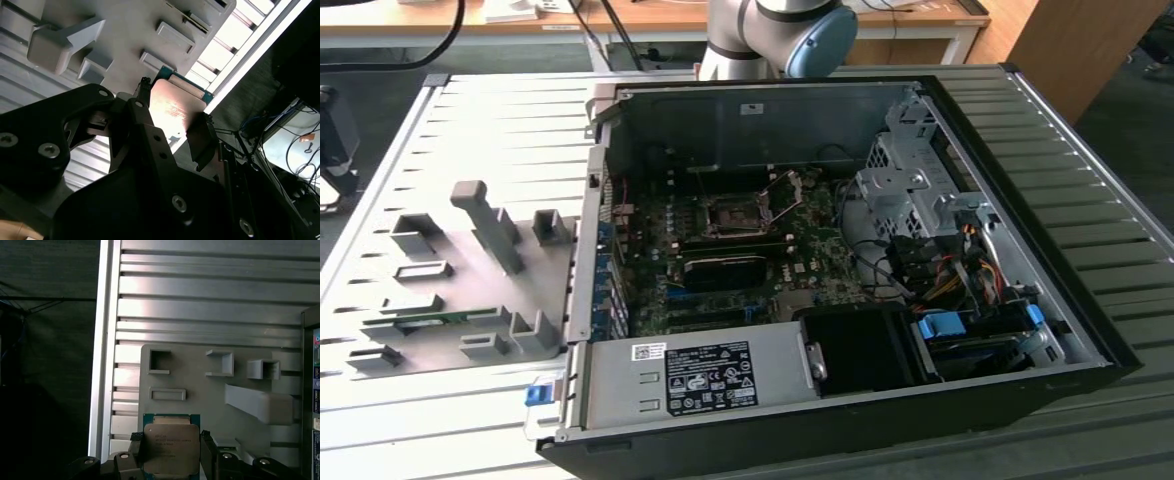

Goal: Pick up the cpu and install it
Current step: 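Pick up the cpu and move it towards the insertion slot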

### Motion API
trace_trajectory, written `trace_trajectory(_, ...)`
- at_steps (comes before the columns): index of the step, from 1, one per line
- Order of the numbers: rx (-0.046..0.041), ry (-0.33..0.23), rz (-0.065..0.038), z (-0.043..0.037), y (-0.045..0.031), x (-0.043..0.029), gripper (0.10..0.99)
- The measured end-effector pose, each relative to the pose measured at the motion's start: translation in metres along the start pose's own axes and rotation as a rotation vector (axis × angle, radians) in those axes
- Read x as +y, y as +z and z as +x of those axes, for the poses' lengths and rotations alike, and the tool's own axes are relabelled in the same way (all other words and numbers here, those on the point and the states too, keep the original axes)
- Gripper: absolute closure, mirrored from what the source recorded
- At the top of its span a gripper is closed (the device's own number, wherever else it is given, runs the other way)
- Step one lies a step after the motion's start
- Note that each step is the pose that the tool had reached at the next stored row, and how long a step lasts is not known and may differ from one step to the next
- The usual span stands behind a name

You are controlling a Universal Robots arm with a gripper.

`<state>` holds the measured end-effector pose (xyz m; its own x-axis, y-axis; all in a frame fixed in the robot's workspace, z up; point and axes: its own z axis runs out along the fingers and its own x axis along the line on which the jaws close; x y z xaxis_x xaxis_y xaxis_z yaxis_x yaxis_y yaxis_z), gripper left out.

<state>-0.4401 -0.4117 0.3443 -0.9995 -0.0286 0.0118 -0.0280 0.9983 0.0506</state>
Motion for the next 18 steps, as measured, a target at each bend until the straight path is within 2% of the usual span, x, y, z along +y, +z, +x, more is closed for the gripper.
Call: trace_trajectory(18, -0.0001, 0.0, 0.0, 0.0002, -0.019, 0.0009, 0.545)
